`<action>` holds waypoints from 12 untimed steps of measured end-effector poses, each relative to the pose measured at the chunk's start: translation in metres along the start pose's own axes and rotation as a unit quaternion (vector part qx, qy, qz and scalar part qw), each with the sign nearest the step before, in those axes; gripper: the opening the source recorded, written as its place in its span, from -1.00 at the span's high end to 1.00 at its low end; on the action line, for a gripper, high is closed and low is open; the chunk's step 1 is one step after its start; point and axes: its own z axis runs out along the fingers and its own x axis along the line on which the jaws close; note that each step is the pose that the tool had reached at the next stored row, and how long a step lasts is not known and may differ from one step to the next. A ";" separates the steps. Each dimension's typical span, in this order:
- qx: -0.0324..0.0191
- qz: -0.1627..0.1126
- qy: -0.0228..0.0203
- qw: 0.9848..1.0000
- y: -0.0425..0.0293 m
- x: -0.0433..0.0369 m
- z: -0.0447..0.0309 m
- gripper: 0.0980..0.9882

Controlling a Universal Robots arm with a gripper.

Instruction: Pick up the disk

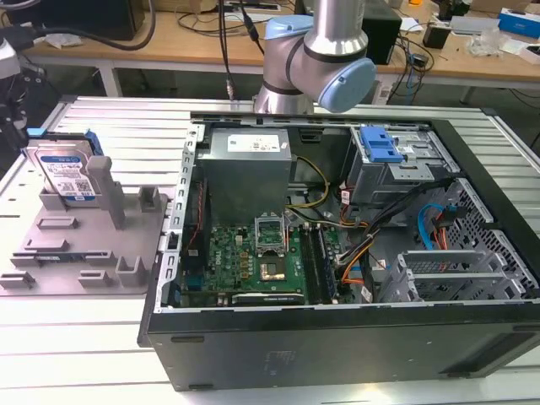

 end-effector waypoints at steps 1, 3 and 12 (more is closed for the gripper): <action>0.000 -0.014 0.001 1.000 0.0000 0.0000 0.0000 0.98; 0.000 -0.032 0.001 0.999 0.0000 0.0000 0.0000 0.98; 0.000 -0.124 0.005 0.992 0.0000 0.0000 0.0000 0.00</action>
